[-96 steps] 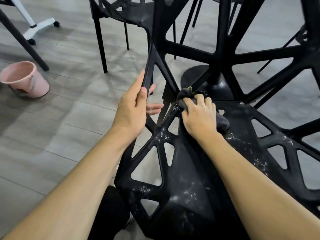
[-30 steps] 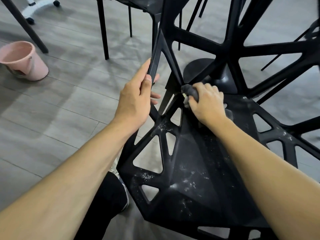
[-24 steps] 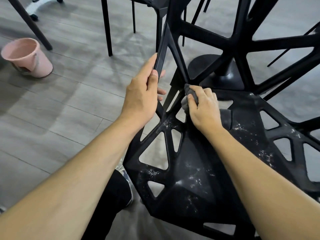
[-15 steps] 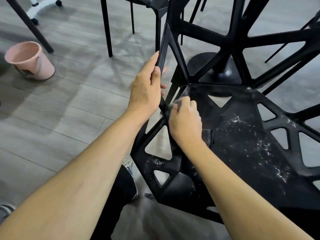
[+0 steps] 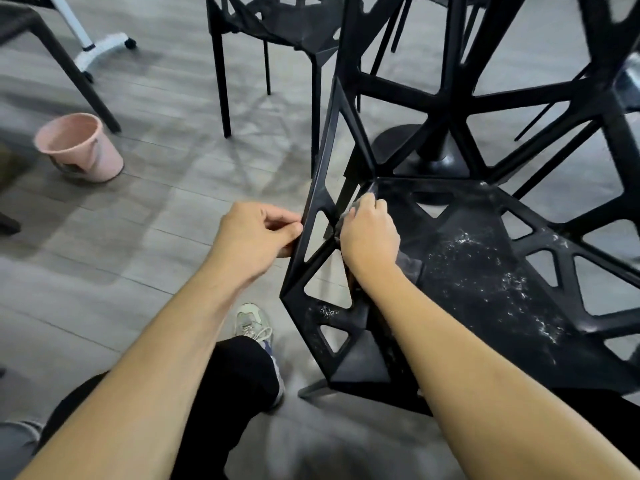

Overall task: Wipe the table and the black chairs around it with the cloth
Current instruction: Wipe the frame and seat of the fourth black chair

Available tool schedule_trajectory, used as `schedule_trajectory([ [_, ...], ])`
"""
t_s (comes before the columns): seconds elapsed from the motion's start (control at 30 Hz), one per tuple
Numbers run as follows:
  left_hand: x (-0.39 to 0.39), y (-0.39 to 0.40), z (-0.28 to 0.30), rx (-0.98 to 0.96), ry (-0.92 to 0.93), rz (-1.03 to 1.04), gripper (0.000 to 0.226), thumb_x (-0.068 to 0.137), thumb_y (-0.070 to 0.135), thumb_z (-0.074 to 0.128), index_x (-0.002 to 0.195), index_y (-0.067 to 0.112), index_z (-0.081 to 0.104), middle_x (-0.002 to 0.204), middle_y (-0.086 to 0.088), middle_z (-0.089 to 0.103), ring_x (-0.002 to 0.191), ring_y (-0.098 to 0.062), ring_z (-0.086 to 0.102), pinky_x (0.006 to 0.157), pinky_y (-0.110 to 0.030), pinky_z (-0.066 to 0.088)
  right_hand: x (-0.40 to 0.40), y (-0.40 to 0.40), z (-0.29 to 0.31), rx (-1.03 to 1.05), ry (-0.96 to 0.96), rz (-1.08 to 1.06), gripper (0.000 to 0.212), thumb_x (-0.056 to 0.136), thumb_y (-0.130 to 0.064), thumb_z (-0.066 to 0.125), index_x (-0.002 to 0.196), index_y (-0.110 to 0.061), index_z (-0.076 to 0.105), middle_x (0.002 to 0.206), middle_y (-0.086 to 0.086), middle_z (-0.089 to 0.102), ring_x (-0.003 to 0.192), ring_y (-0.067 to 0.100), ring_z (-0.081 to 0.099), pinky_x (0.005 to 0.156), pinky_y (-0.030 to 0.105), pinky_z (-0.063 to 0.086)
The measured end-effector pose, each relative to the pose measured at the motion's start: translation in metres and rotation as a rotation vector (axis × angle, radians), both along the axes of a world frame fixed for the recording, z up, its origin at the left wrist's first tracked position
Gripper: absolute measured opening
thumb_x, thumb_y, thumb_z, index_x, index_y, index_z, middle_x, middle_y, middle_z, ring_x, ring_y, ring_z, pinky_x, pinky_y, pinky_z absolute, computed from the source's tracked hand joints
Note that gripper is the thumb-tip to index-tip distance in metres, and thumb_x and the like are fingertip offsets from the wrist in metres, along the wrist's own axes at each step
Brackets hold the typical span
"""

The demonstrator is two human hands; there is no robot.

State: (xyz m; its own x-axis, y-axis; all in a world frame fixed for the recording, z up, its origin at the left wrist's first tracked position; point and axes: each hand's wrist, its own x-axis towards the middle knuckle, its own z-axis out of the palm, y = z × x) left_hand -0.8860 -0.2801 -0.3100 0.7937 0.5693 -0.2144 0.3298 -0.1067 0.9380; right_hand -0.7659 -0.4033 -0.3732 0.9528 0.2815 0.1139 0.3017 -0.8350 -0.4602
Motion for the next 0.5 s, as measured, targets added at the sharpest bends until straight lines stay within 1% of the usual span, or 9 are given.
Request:
schedule_trajectory([
  [0.1, 0.002, 0.003, 0.006, 0.005, 0.024, -0.041, 0.021, 0.086, -0.003, 0.073, 0.091, 0.016, 0.079, 0.085, -0.007, 0.078, 0.081, -0.022, 0.076, 0.077, -0.035, 0.062, -0.018, -0.006, 0.007, 0.064, 0.037, 0.073, 0.027, 0.106, -0.029, 0.04, 0.117, -0.008, 0.052, 0.12, 0.011, 0.056, 0.107, 0.034, 0.058, 0.072, 0.036, 0.034],
  [0.17, 0.006, 0.006, 0.012, -0.007, 0.058, -0.076, 0.018, 0.086, -0.004, 0.073, 0.097, 0.008, 0.079, 0.086, -0.01, 0.078, 0.08, -0.024, 0.076, 0.076, -0.033, 0.062, -0.048, -0.013, 0.007, 0.124, -0.009, 0.211, 0.024, 0.105, -0.029, 0.044, 0.113, -0.009, 0.054, 0.116, 0.009, 0.057, 0.103, 0.033, 0.057, 0.074, 0.039, 0.039],
  [0.23, 0.008, 0.008, 0.016, -0.03, 0.074, -0.061, 0.019, 0.084, -0.007, 0.074, 0.101, 0.001, 0.077, 0.087, -0.015, 0.077, 0.079, -0.026, 0.076, 0.072, -0.032, 0.062, -0.07, -0.015, 0.008, 0.181, -0.032, 0.315, 0.02, 0.104, -0.028, 0.048, 0.113, -0.012, 0.056, 0.113, 0.007, 0.058, 0.099, 0.032, 0.058, 0.076, 0.042, 0.045],
  [0.27, 0.009, 0.008, 0.017, -0.048, 0.07, -0.061, 0.019, 0.084, -0.007, 0.074, 0.102, -0.001, 0.076, 0.087, -0.016, 0.076, 0.078, -0.026, 0.076, 0.07, -0.03, 0.062, -0.071, -0.015, 0.011, 0.227, -0.015, 0.295, 0.02, 0.104, -0.027, 0.048, 0.114, -0.014, 0.057, 0.112, 0.005, 0.058, 0.099, 0.03, 0.058, 0.077, 0.042, 0.046],
  [0.33, 0.009, 0.01, 0.017, -0.089, 0.064, -0.09, 0.019, 0.085, -0.007, 0.072, 0.101, 0.001, 0.077, 0.086, -0.015, 0.077, 0.077, -0.023, 0.075, 0.068, -0.026, 0.06, -0.054, -0.012, 0.025, 0.412, 0.006, 0.161, 0.02, 0.105, -0.028, 0.048, 0.118, -0.017, 0.059, 0.11, 0.001, 0.058, 0.1, 0.024, 0.057, 0.081, 0.038, 0.044],
  [0.4, 0.006, 0.013, 0.013, -0.121, 0.072, -0.136, 0.021, 0.088, -0.009, 0.067, 0.103, 0.002, 0.077, 0.089, -0.014, 0.077, 0.078, -0.021, 0.074, 0.07, -0.025, 0.06, -0.024, -0.004, 0.05, 0.625, -0.092, 0.047, 0.023, 0.105, -0.028, 0.047, 0.122, -0.019, 0.059, 0.109, 0.0, 0.058, 0.101, 0.016, 0.055, 0.084, 0.031, 0.044],
  [0.43, 0.005, 0.014, 0.012, -0.129, 0.073, -0.155, 0.024, 0.088, -0.012, 0.064, 0.104, 0.002, 0.076, 0.09, -0.014, 0.077, 0.078, -0.019, 0.074, 0.071, -0.025, 0.06, -0.009, 0.005, 0.062, 0.7, -0.144, 0.03, 0.025, 0.105, -0.029, 0.046, 0.124, -0.02, 0.059, 0.11, 0.001, 0.057, 0.102, 0.015, 0.053, 0.087, 0.029, 0.043],
  [0.47, 0.005, 0.015, 0.012, -0.136, 0.073, -0.167, 0.027, 0.088, -0.015, 0.061, 0.104, 0.001, 0.076, 0.091, -0.014, 0.077, 0.077, -0.017, 0.073, 0.07, -0.024, 0.06, 0.006, 0.018, 0.073, 0.724, -0.181, 0.043, 0.028, 0.105, -0.031, 0.046, 0.128, -0.021, 0.059, 0.113, 0.003, 0.057, 0.104, 0.017, 0.05, 0.091, 0.029, 0.041],
  [0.5, 0.004, 0.016, 0.012, -0.151, 0.073, -0.167, 0.03, 0.088, -0.019, 0.057, 0.105, -0.002, 0.074, 0.092, -0.016, 0.076, 0.075, -0.016, 0.072, 0.069, -0.023, 0.06, 0.016, 0.033, 0.081, 0.671, -0.2, 0.083, 0.033, 0.105, -0.035, 0.045, 0.133, -0.023, 0.058, 0.119, 0.005, 0.055, 0.108, 0.02, 0.048, 0.095, 0.031, 0.039],
])
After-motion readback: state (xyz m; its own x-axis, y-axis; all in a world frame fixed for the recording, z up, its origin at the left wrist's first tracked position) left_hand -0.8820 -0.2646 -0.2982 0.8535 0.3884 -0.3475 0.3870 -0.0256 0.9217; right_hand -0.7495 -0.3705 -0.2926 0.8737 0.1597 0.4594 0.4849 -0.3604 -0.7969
